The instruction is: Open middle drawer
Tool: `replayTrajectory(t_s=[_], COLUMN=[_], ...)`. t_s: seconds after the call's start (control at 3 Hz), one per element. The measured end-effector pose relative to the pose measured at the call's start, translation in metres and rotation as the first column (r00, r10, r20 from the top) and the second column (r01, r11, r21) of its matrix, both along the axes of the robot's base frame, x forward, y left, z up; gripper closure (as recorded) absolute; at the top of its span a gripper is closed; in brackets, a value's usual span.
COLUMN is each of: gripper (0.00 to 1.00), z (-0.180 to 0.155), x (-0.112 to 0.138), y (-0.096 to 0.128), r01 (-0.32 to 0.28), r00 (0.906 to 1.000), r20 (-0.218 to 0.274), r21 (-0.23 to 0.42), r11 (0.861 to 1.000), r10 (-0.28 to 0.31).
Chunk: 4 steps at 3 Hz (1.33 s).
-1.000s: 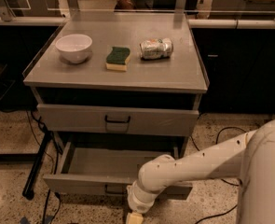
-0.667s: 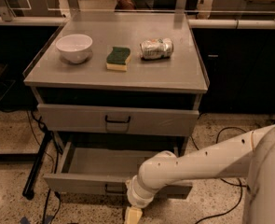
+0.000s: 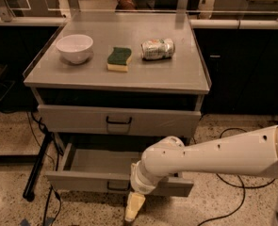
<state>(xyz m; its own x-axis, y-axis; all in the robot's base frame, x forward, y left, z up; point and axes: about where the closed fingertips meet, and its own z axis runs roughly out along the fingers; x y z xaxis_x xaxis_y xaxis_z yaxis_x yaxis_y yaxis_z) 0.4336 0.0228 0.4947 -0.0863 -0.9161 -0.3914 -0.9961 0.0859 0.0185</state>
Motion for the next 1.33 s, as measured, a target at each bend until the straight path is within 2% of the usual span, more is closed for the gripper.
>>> replayTrajectory(t_s=[0.33,1.0,1.33], gripper=[0.00,0.00,0.00], z=[0.005,-0.055,-0.089], x=[0.002,0.032,0.031], y=[0.000,0.002,-0.001], r01=[0.006,0.006,0.007], r00=[1.0000,0.9998,0.9975], r20=[0.007,-0.016,-0.070], r21=[-0.002,-0.048,-0.067], r11=[1.000,0.999,0.998], r10=[-0.006,-0.006,-0.011])
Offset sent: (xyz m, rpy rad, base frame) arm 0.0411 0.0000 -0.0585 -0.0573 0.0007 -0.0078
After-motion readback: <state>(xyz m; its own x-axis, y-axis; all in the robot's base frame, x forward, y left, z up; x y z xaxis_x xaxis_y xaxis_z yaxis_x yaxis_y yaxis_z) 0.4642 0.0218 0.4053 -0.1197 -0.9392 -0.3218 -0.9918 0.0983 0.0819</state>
